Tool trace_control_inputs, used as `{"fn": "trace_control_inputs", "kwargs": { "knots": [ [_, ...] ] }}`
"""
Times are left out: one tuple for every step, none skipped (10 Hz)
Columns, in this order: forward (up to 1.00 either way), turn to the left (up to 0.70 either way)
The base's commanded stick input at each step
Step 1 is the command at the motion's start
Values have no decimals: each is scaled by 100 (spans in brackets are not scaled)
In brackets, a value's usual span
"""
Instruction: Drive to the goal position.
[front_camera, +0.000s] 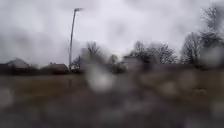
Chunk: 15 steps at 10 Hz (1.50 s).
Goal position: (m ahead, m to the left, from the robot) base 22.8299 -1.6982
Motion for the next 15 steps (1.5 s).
{"fn": "trace_control_inputs", "kwargs": {
  "knots": [
    [100, 0],
    [100, 0],
    [100, 0],
    [100, 0],
    [100, 0],
    [100, 0],
    [100, 0],
    [100, 0],
    [100, 0],
    [100, 0],
    [100, 0],
    [100, 0],
    [100, 0],
    [100, 0],
    [100, 40]
  ]
}}
